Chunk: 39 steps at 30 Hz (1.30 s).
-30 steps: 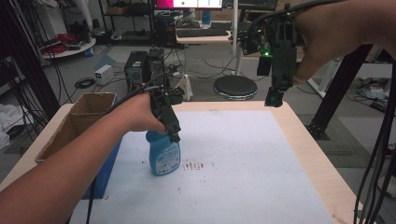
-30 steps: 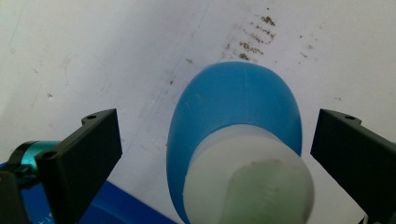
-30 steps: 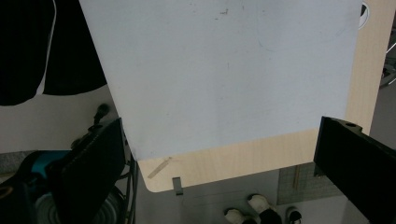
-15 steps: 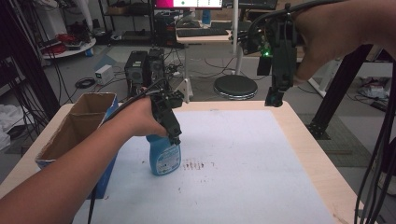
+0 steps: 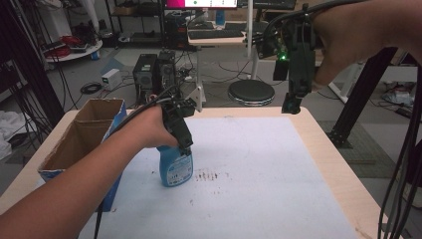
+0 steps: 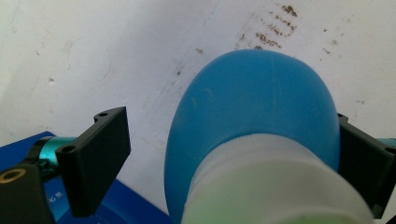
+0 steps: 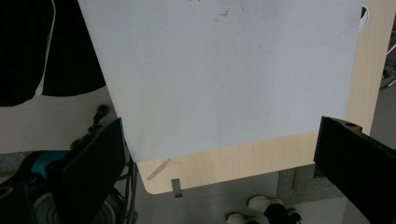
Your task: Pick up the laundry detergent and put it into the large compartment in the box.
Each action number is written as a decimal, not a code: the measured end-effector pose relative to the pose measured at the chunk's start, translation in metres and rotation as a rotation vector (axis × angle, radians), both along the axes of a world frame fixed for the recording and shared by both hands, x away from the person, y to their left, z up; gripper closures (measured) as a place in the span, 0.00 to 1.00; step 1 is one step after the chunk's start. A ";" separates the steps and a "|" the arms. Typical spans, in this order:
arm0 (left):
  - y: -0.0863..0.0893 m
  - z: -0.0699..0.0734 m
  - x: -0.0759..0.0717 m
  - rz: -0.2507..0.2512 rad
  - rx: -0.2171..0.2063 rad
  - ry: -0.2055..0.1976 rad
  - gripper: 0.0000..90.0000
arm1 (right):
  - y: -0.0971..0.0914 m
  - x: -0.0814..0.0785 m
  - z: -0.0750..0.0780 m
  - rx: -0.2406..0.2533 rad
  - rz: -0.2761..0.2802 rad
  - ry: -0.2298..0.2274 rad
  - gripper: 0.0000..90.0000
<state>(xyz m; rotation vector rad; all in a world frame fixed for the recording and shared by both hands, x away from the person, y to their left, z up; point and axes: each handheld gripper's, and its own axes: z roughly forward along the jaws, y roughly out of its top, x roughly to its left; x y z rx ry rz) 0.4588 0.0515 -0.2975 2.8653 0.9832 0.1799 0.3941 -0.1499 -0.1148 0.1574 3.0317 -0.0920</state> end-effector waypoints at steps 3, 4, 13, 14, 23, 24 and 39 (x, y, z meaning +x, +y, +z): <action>0.000 0.000 0.000 0.000 -0.004 -0.002 0.12 | 0.000 0.000 0.000 -0.004 -0.003 0.002 0.02; 0.000 0.000 0.000 0.000 -0.004 -0.002 0.12 | 0.001 0.001 0.000 -0.003 0.000 0.002 0.02; 0.000 0.002 0.000 0.001 -0.016 -0.001 0.17 | 0.003 0.000 -0.002 -0.009 -0.004 0.003 0.02; 0.000 0.002 0.000 0.002 -0.014 0.004 0.18 | 0.004 0.000 -0.002 -0.009 -0.002 0.005 0.02; 0.001 0.001 0.000 -0.011 -0.018 0.012 0.22 | 0.004 0.000 -0.002 -0.007 -0.003 0.001 0.02; 0.001 0.001 0.000 -0.011 -0.012 0.016 0.23 | 0.004 -0.001 -0.002 -0.008 -0.004 0.002 0.02; -0.002 -0.002 0.000 -0.002 -0.005 0.030 0.34 | 0.003 -0.001 -0.001 -0.005 -0.001 0.000 0.02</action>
